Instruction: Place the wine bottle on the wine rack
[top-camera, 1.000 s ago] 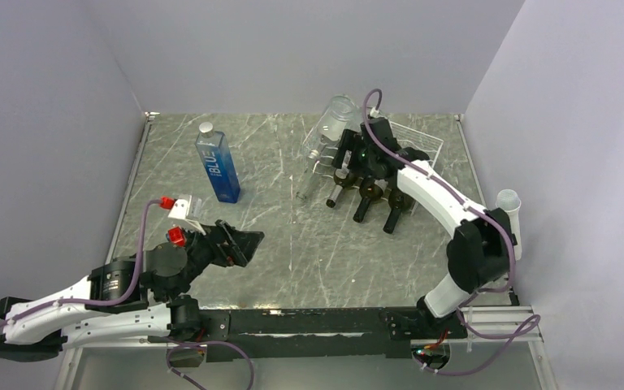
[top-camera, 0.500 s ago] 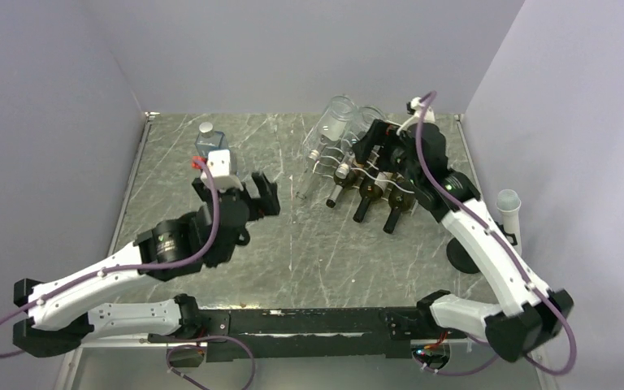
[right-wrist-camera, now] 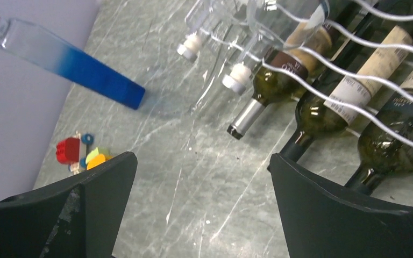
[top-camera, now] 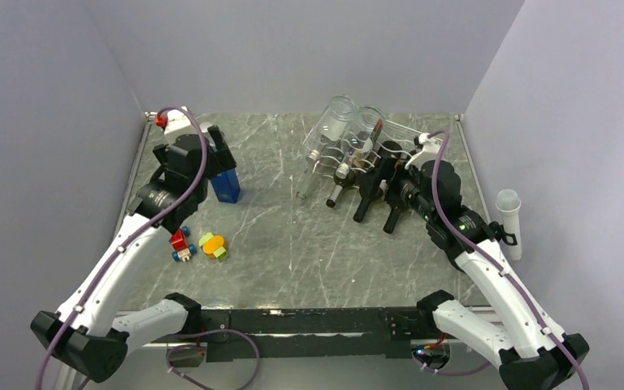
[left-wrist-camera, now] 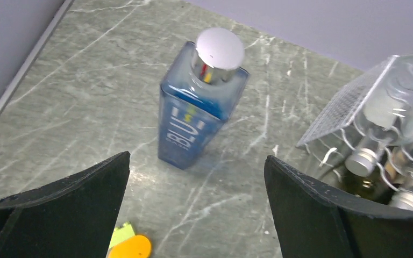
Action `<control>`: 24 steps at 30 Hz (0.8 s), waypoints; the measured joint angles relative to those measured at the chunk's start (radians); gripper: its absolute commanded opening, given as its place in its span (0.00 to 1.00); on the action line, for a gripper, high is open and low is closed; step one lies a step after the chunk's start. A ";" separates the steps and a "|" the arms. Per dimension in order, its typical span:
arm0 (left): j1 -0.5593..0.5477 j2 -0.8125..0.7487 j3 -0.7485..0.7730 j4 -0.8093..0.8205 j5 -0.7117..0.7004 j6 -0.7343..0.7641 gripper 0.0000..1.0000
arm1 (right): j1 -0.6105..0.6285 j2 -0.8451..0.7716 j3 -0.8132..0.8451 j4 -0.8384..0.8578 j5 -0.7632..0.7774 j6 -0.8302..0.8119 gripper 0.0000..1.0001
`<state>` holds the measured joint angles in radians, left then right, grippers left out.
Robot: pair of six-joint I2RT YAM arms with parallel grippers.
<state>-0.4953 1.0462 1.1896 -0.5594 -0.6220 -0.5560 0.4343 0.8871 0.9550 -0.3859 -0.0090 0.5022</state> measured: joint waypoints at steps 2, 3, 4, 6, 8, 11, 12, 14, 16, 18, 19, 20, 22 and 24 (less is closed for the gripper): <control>0.065 0.019 -0.002 0.016 0.053 0.048 0.99 | 0.000 -0.013 -0.029 0.002 -0.022 0.004 1.00; 0.085 0.026 -0.009 0.039 0.081 0.076 0.99 | 0.000 -0.014 -0.038 0.002 -0.032 0.005 1.00; 0.098 0.027 -0.022 0.069 0.106 0.107 0.99 | 0.000 -0.014 -0.045 0.004 -0.044 0.006 1.00; 0.114 0.024 -0.059 0.128 0.151 0.167 0.99 | 0.000 -0.017 -0.055 0.006 -0.060 0.006 1.00; 0.130 0.025 -0.097 0.183 0.187 0.228 0.99 | 0.000 -0.029 -0.070 0.010 -0.072 0.006 1.00; 0.167 0.035 -0.129 0.237 0.214 0.293 0.99 | 0.000 -0.053 -0.089 0.013 -0.079 0.006 1.00; 0.182 0.040 -0.136 0.256 0.220 0.311 0.99 | 0.000 -0.059 -0.093 0.013 -0.080 0.006 1.00; 0.225 0.061 -0.145 0.298 0.253 0.340 0.99 | 0.000 -0.069 -0.098 0.014 -0.083 0.006 1.00; 0.264 0.085 -0.154 0.341 0.305 0.367 0.99 | 0.000 -0.073 -0.102 0.015 -0.089 0.006 1.00; 0.289 0.104 -0.169 0.380 0.357 0.391 0.99 | 0.000 -0.077 -0.110 0.021 -0.094 0.006 1.00; 0.298 0.112 -0.183 0.400 0.389 0.399 0.99 | 0.000 -0.078 -0.114 0.023 -0.098 0.006 1.00; 0.303 0.117 -0.195 0.415 0.416 0.406 0.98 | 0.000 -0.078 -0.118 0.023 -0.103 0.006 1.00; 0.307 0.124 -0.219 0.443 0.465 0.412 0.95 | 0.000 -0.076 -0.122 0.023 -0.110 0.006 1.00; 0.307 0.124 -0.238 0.467 0.495 0.413 0.91 | 0.000 -0.075 -0.123 0.023 -0.116 0.006 1.00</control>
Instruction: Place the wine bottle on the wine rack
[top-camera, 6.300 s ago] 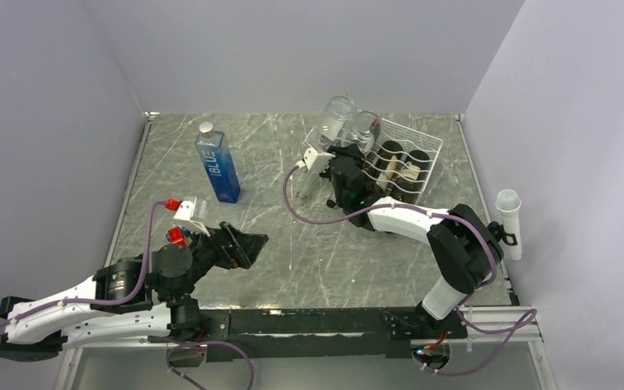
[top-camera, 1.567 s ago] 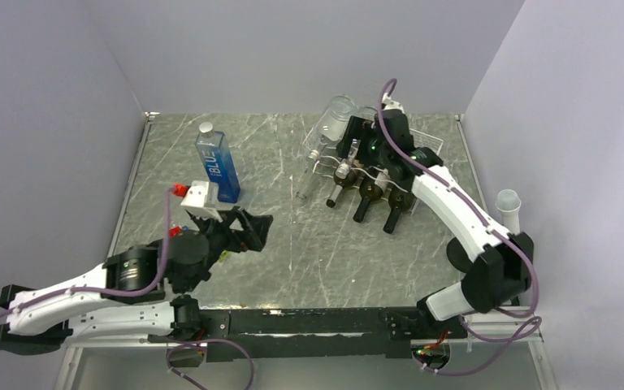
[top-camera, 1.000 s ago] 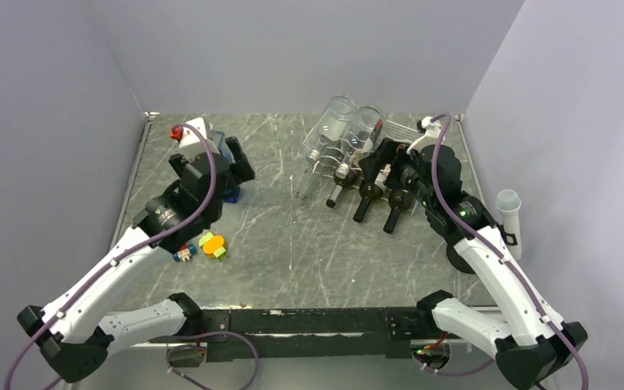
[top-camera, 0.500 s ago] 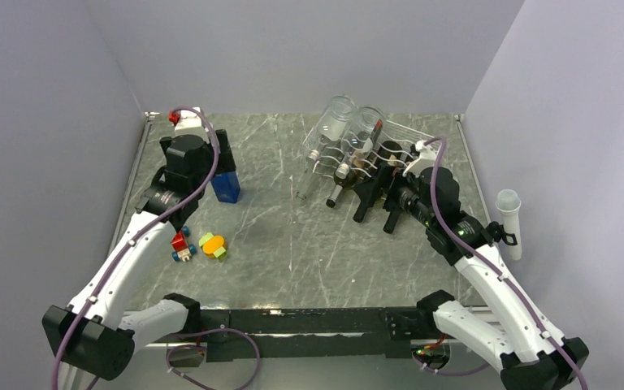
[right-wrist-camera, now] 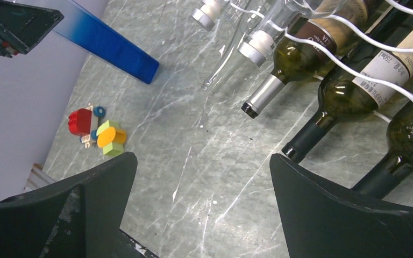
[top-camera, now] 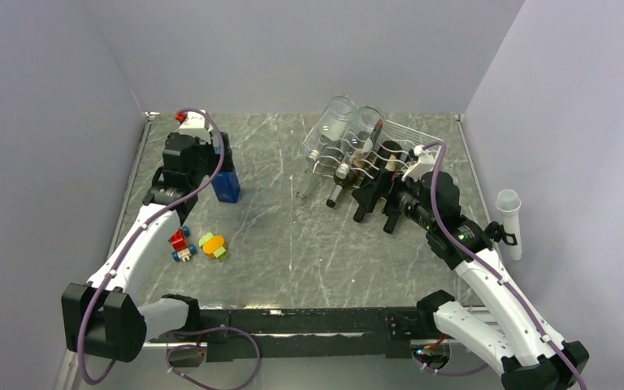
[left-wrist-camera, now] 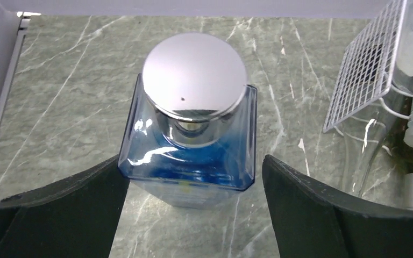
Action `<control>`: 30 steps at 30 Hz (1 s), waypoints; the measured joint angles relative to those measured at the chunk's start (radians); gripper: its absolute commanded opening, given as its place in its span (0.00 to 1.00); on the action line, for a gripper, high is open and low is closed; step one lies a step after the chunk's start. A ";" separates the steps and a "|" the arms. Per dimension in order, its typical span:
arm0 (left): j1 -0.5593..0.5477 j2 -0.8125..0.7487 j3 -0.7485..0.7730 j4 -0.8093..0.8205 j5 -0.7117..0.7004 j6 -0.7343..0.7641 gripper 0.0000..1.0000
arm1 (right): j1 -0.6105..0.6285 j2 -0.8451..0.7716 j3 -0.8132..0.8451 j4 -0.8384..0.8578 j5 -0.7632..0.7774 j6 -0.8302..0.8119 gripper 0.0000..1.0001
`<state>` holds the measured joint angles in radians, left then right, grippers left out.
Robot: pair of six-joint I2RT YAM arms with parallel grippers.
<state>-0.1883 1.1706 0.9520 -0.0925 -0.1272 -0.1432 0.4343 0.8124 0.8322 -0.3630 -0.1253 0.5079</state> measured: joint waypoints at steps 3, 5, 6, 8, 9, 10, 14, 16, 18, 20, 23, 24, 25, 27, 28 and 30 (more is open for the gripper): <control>0.000 0.000 -0.024 0.044 0.026 -0.003 0.78 | 0.000 -0.001 -0.004 0.006 -0.008 0.000 1.00; 0.002 0.000 -0.034 0.063 0.033 -0.003 0.66 | 0.000 -0.001 -0.007 0.006 -0.011 0.000 1.00; 0.003 0.000 -0.034 0.068 0.034 -0.005 0.59 | 0.000 -0.001 -0.007 0.006 -0.011 0.000 1.00; 0.007 0.000 -0.034 0.070 0.036 0.000 0.42 | 0.000 -0.001 -0.008 0.006 -0.011 -0.002 1.00; 0.008 0.000 -0.034 0.070 0.037 0.002 0.31 | 0.000 -0.001 -0.008 0.006 -0.011 -0.004 1.00; 0.008 0.001 -0.034 0.071 0.037 0.003 0.17 | 0.000 -0.001 -0.008 0.006 -0.011 -0.008 1.00; 0.008 0.001 -0.016 0.038 0.045 0.004 0.01 | 0.000 -0.001 -0.008 0.006 -0.020 -0.030 1.00; 0.003 0.000 0.010 -0.016 0.055 -0.002 0.01 | 0.000 -0.003 -0.008 0.006 -0.035 -0.041 1.00; -0.018 -0.013 0.026 -0.067 0.073 -0.013 0.01 | 0.000 -0.006 -0.009 0.007 -0.051 -0.054 1.00; -0.055 -0.047 0.027 -0.116 0.104 -0.039 0.01 | 0.000 -0.011 -0.012 0.014 -0.087 -0.068 1.00; -0.132 -0.126 0.027 -0.190 0.178 -0.093 0.01 | 0.004 -0.019 -0.026 0.044 -0.152 -0.090 1.00; -0.158 -0.159 0.027 -0.209 0.209 -0.116 0.01 | 0.010 -0.025 -0.037 0.062 -0.179 -0.099 1.00; -0.180 -0.186 0.027 -0.222 0.232 -0.135 0.01 | 0.017 -0.030 -0.046 0.074 -0.197 -0.105 1.00; -0.229 -0.244 0.029 -0.236 0.286 -0.177 0.01 | 0.041 -0.049 -0.068 0.102 -0.233 -0.118 1.00; -0.248 -0.266 0.029 -0.236 0.308 -0.195 0.01 | 0.057 -0.063 -0.079 0.117 -0.249 -0.125 1.00; -0.291 -0.307 0.030 -0.233 0.350 -0.230 0.01 | 0.100 -0.097 -0.101 0.144 -0.264 -0.140 1.00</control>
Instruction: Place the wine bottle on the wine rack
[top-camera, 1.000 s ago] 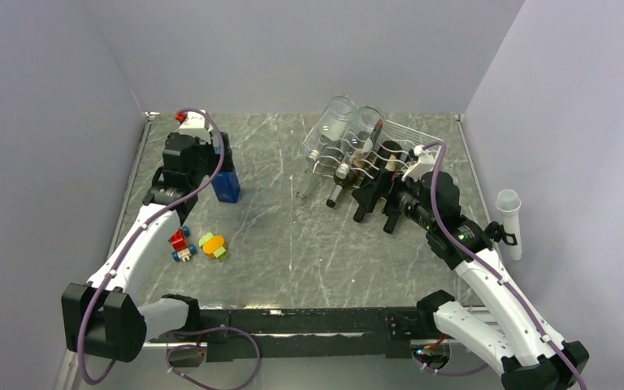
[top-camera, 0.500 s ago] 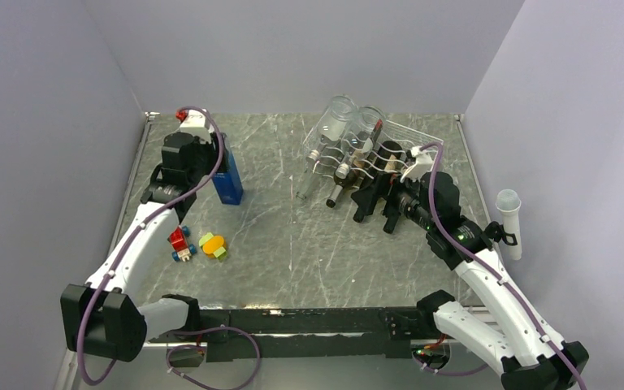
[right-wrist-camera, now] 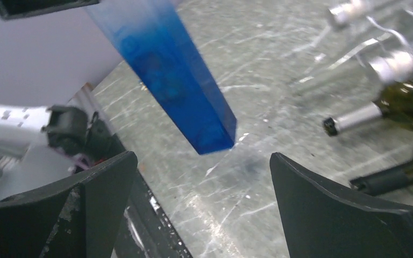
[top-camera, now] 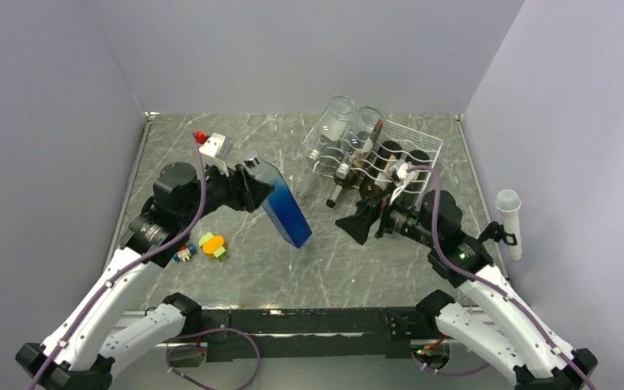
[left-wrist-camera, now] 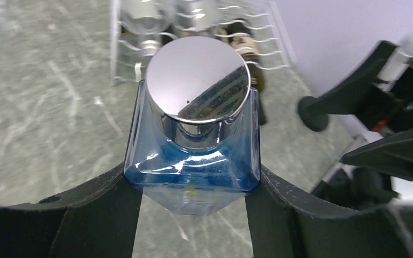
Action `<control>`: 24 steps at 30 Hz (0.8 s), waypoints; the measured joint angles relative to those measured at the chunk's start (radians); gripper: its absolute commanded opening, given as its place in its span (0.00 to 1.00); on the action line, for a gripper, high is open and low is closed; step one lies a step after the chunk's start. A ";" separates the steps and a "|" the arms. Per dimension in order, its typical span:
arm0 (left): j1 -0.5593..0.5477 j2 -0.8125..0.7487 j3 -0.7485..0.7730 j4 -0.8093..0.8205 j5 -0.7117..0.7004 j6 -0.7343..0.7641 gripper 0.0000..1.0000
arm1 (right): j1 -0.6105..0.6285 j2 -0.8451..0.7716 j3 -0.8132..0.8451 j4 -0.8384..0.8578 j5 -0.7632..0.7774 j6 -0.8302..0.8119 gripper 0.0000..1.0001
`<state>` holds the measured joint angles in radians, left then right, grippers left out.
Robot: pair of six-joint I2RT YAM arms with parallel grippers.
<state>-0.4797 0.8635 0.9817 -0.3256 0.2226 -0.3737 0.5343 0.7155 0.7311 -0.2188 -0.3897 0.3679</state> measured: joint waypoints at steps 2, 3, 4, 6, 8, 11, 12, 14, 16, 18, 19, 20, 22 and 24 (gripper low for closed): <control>-0.049 -0.025 0.000 0.007 0.026 -0.027 0.01 | 0.063 -0.046 -0.019 0.022 -0.003 -0.021 1.00; -0.073 -0.031 0.000 0.011 0.035 -0.039 0.01 | 0.093 -0.065 -0.024 0.031 0.000 -0.031 1.00; -0.095 -0.032 0.000 0.014 0.041 -0.047 0.01 | 0.132 -0.086 -0.028 0.039 0.008 -0.045 1.00; -0.155 -0.032 0.000 0.018 0.041 -0.066 0.01 | 0.206 -0.116 -0.030 0.051 0.034 -0.078 1.00; -0.206 -0.026 0.000 0.020 0.032 -0.074 0.01 | 0.272 -0.136 -0.031 0.056 0.077 -0.104 1.00; -0.296 -0.003 0.000 0.021 -0.020 -0.084 0.01 | 0.359 -0.148 -0.045 0.064 0.164 -0.138 1.00; -0.321 0.008 0.000 0.021 -0.044 -0.085 0.01 | 0.381 -0.145 -0.051 0.064 0.195 -0.145 1.00; -0.366 0.037 0.003 0.014 -0.100 -0.084 0.01 | 0.418 -0.129 -0.063 0.063 0.254 -0.158 1.00; -0.419 0.078 0.019 -0.008 -0.181 -0.084 0.01 | 0.457 -0.092 -0.067 0.063 0.321 -0.169 1.00; -0.460 0.112 0.037 -0.029 -0.255 -0.084 0.01 | 0.492 -0.046 -0.067 0.066 0.386 -0.180 1.00; -0.475 0.122 0.044 -0.037 -0.283 -0.084 0.01 | 0.507 -0.022 -0.068 0.072 0.415 -0.187 1.00; -0.491 0.132 0.053 -0.047 -0.314 -0.083 0.01 | 0.515 0.006 -0.073 0.086 0.442 -0.193 1.00; -0.518 0.146 0.069 -0.060 -0.367 -0.080 0.01 | 0.543 0.044 -0.089 0.116 0.486 -0.205 1.00; -0.533 0.151 0.085 -0.066 -0.399 -0.080 0.01 | 0.559 0.073 -0.108 0.154 0.515 -0.220 1.00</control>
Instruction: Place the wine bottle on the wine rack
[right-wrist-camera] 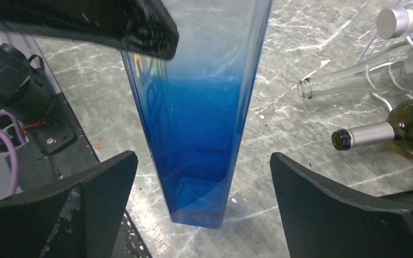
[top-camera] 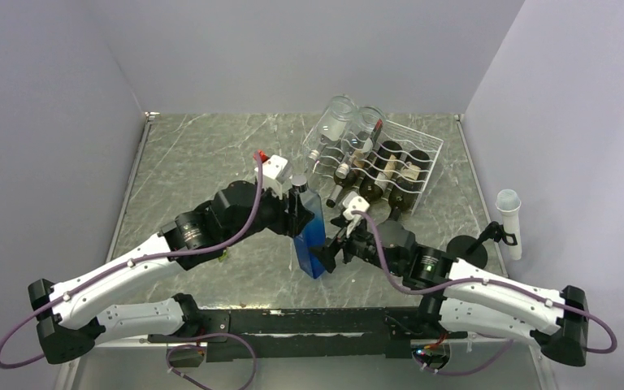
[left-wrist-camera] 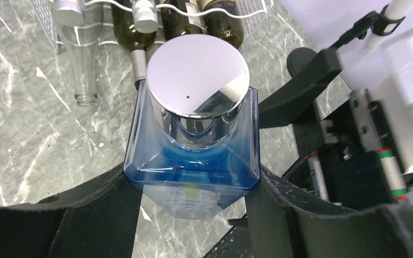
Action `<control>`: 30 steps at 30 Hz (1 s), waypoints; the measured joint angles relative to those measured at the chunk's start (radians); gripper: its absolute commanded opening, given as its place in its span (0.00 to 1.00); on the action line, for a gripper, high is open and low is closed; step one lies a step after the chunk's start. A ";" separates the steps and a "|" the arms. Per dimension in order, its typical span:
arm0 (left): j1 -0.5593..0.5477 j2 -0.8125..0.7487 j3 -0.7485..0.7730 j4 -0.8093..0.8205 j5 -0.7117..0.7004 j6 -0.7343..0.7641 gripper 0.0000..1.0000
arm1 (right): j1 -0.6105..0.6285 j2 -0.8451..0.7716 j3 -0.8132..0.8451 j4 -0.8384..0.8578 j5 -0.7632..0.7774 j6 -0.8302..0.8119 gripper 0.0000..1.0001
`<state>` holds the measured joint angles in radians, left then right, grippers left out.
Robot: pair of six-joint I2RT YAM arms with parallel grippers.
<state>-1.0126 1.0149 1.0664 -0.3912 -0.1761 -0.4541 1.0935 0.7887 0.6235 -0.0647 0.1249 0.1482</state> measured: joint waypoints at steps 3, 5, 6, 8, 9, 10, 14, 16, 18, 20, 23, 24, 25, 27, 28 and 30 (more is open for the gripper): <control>-0.011 0.001 0.029 -0.009 -0.035 0.001 0.01 | 0.021 0.047 -0.029 0.080 0.028 -0.026 1.00; -0.013 0.001 0.047 -0.011 -0.053 0.001 0.01 | 0.034 0.080 -0.042 0.130 0.035 -0.041 1.00; -0.013 0.001 0.054 -0.011 -0.061 0.002 0.01 | 0.039 0.093 -0.046 0.148 0.040 -0.045 1.00; -0.013 -0.003 0.066 -0.014 -0.077 0.003 0.01 | 0.051 0.131 -0.049 0.194 0.054 -0.053 1.00; -0.013 -0.005 0.070 -0.016 -0.084 0.005 0.01 | 0.055 0.146 -0.049 0.212 0.060 -0.056 1.00; -0.013 -0.008 0.076 -0.023 -0.090 0.005 0.01 | 0.061 0.164 -0.049 0.235 0.069 -0.060 1.00; -0.013 -0.029 0.085 -0.045 -0.103 0.005 0.01 | 0.093 0.237 -0.057 0.330 0.135 -0.099 0.96; -0.013 -0.046 0.085 -0.055 -0.103 0.004 0.01 | 0.114 0.275 -0.059 0.369 0.175 -0.133 0.95; -0.014 -0.065 0.085 -0.066 -0.102 0.004 0.01 | 0.129 0.312 -0.059 0.405 0.214 -0.164 0.95; -0.014 -0.086 0.085 -0.077 -0.102 0.004 0.01 | 0.136 0.336 -0.059 0.433 0.238 -0.186 0.95; -0.014 -0.118 0.086 -0.100 -0.098 0.005 0.01 | 0.138 0.359 -0.058 0.470 0.256 -0.209 0.82; -0.014 -0.126 0.086 -0.105 -0.099 0.005 0.01 | 0.141 0.363 -0.057 0.478 0.259 -0.213 0.73; -0.014 -0.133 0.087 -0.108 -0.099 0.005 0.01 | 0.143 0.364 -0.055 0.483 0.257 -0.216 0.59; -0.014 -0.142 0.091 -0.110 -0.098 0.007 0.06 | 0.149 0.364 -0.049 0.483 0.261 -0.221 0.33; -0.015 -0.149 0.093 -0.112 -0.093 0.014 0.14 | 0.149 0.363 -0.042 0.480 0.263 -0.207 0.21; -0.015 -0.169 0.093 -0.112 -0.092 0.024 0.26 | 0.150 0.365 -0.018 0.462 0.263 -0.226 0.01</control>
<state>-1.0279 0.8455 1.1595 -0.5030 -0.2676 -0.4305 1.2434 1.1538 0.6052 0.3977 0.3882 -0.0780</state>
